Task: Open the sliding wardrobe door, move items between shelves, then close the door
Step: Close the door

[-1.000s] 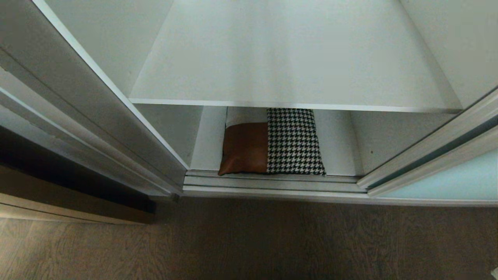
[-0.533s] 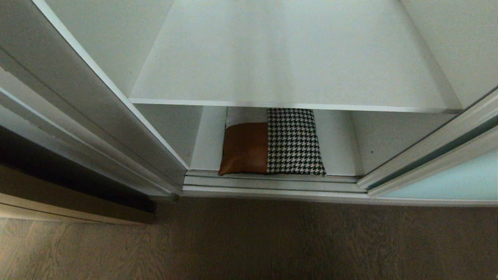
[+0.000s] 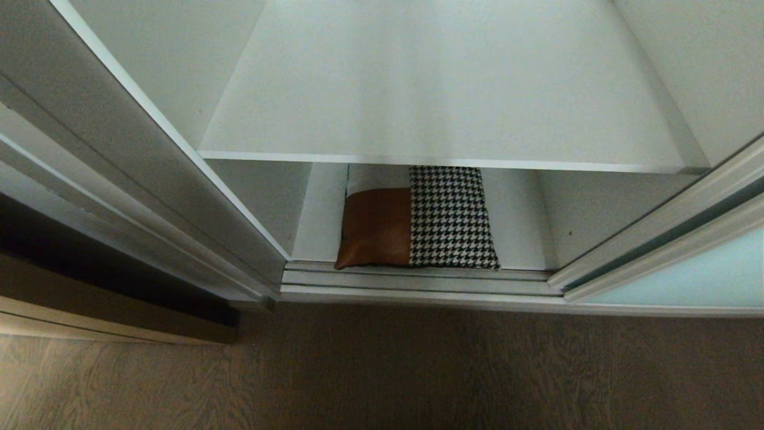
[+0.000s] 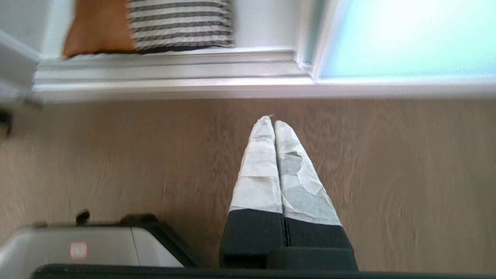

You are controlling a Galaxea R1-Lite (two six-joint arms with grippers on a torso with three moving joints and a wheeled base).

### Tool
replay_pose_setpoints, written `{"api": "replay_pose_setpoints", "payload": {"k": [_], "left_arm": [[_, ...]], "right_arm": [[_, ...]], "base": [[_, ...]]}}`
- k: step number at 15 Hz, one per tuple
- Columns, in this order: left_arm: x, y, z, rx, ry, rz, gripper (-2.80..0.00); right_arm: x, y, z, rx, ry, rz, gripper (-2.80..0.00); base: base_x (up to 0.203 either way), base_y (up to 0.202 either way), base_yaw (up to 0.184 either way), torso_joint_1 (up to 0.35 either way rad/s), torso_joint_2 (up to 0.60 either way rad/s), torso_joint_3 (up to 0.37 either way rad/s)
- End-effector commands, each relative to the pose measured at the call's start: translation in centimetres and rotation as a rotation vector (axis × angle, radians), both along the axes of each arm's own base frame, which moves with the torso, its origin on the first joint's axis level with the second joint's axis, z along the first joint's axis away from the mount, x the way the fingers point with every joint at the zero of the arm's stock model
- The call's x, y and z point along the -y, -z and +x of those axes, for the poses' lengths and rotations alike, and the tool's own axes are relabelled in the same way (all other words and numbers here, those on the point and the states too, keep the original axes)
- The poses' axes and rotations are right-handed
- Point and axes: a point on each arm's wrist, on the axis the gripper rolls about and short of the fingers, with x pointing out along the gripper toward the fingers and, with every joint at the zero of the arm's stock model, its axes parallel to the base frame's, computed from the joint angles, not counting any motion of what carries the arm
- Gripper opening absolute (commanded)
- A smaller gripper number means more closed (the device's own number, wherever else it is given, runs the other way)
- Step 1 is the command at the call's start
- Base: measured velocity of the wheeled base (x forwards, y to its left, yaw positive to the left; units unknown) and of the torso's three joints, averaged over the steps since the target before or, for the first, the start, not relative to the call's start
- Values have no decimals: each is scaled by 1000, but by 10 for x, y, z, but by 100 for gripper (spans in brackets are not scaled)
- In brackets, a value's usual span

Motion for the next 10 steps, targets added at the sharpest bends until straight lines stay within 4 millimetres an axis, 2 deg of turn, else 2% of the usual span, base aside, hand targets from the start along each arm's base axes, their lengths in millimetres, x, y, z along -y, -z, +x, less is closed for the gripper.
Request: {"api": "replay_pose_setpoints", "payload": {"k": [1, 4, 10], "left_arm": [[0, 0, 0, -5, 0, 1, -280], [0, 0, 0, -3, 0, -1, -280], [0, 0, 0, -4, 0, -1, -280]], "right_arm": [[-1, 8, -16, 114, -11, -68, -280], [-1, 21, -21, 66, 8, -85, -280], [-1, 23, -21, 45, 12, -101, -280]], "base": [[0, 0, 0, 0, 0, 0], [0, 0, 0, 0, 0, 0], [0, 0, 0, 0, 0, 0]]}}
